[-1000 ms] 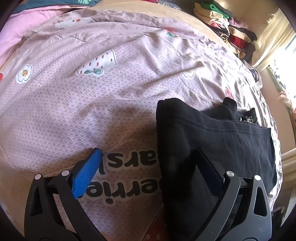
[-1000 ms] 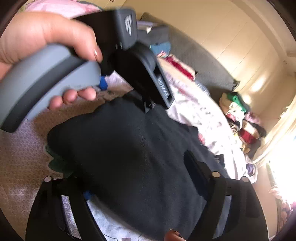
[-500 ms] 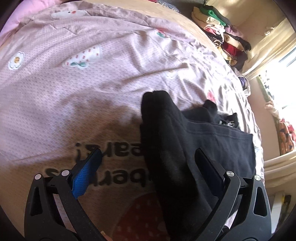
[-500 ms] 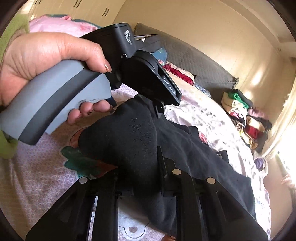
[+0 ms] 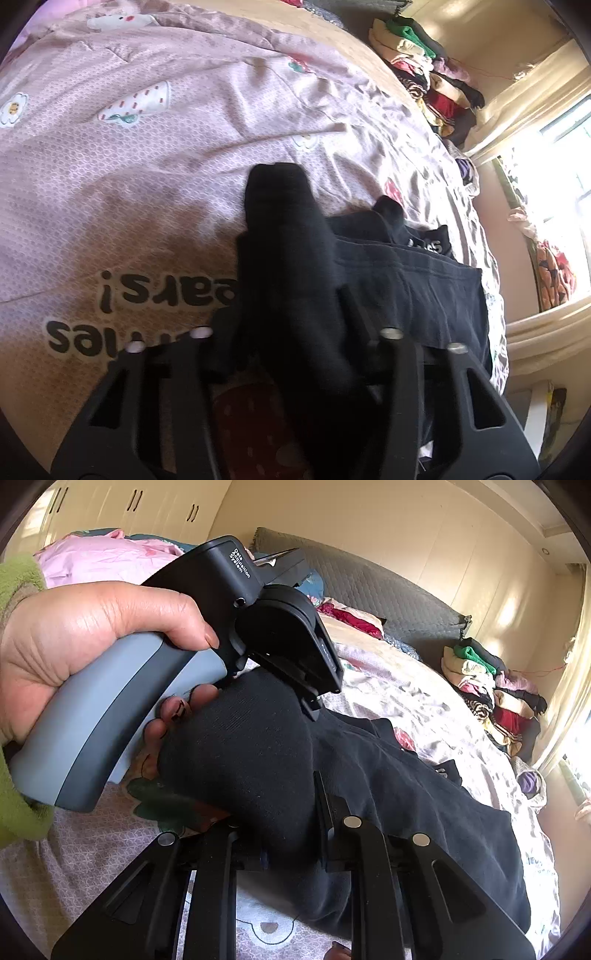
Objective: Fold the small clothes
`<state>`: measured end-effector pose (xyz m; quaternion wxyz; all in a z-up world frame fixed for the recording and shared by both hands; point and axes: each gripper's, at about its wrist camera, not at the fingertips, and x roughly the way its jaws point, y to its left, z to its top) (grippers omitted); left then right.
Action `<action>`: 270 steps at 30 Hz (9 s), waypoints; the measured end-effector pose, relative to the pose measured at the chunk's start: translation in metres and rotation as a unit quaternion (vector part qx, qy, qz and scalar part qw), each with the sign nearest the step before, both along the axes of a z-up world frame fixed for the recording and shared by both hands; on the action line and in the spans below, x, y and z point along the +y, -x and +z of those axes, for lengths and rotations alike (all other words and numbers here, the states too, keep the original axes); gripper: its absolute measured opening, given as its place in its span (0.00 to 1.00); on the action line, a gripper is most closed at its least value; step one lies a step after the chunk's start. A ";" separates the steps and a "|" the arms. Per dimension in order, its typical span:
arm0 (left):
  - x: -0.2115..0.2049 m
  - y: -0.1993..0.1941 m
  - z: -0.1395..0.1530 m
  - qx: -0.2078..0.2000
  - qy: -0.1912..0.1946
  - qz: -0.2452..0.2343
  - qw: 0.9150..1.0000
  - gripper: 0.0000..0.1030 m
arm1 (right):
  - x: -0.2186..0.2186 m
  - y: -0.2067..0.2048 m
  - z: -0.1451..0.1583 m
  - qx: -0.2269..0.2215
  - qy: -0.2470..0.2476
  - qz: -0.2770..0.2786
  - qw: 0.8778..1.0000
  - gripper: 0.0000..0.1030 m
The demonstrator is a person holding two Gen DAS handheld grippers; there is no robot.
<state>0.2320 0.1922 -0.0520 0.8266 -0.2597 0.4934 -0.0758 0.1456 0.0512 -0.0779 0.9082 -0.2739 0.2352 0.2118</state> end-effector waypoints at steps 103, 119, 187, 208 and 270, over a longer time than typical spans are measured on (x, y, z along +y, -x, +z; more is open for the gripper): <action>-0.189 -0.011 0.076 -0.068 -0.089 -0.096 0.989 0.17 | -0.167 0.011 0.037 0.000 -0.178 -0.154 0.972 0.11; -0.220 -0.020 0.072 -0.068 -0.093 -0.112 0.987 0.17 | -0.189 0.011 0.036 0.009 -0.208 -0.183 0.961 0.11; -0.252 -0.035 0.053 -0.080 -0.047 -0.110 0.990 0.80 | -0.333 -0.006 0.001 0.179 -0.486 -0.261 0.814 0.44; -0.228 0.012 0.014 -0.077 -0.126 -0.114 0.982 0.80 | -0.312 -0.150 0.040 0.250 -0.277 -0.279 0.885 0.44; -0.227 0.050 0.015 -0.067 -0.105 -0.129 0.984 0.80 | -0.351 -0.041 0.026 0.250 -0.331 -0.268 0.870 0.27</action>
